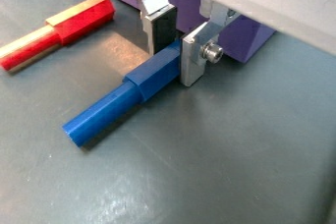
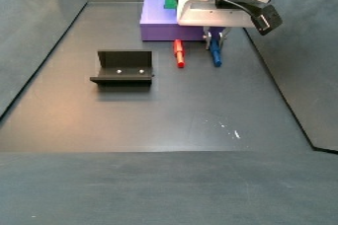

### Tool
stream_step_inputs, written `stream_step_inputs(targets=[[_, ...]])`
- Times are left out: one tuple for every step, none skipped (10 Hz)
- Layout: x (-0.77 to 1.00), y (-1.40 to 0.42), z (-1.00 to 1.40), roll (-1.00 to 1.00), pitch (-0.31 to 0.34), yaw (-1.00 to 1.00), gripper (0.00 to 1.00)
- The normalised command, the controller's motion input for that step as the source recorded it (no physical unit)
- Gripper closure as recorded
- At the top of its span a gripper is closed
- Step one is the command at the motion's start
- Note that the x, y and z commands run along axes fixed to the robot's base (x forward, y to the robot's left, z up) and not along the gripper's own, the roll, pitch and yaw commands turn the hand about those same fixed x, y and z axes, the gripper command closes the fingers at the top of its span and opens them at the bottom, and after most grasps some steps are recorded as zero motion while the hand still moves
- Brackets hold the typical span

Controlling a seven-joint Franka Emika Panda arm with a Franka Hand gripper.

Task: Pick up the blue object. Move up. Place the blue object on the fixture. Regrasp the blue object. Move to above the board. Insert the blue object.
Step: Pick up the blue object, then move up, then place the blue object on the fixture.

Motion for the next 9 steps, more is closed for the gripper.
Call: stream_step_inputs(targets=[[0.0,0.0,0.0,0.0,0.0,0.0,1.0],[0.0,0.0,0.0,0.0,0.0,0.0,1.0],[0.0,0.0,0.0,0.0,0.0,0.0,1.0],[0.0,0.0,0.83,0.0,0.0,0.0,1.0],[0.02,0.04,0.81,0.01,0.023,0.07,1.0],[0.0,0.01,0.52,-0.03,0.083,0.06,1.0],[0.02,0.0,0.33,-0.06,0.087,0.04,1.0],[-0.06,-0.12,0.0,0.13,-0.046,0.0,1.0],[0.0,0.01,-0.04,-0.06,0.0,-0.15,1.0]])
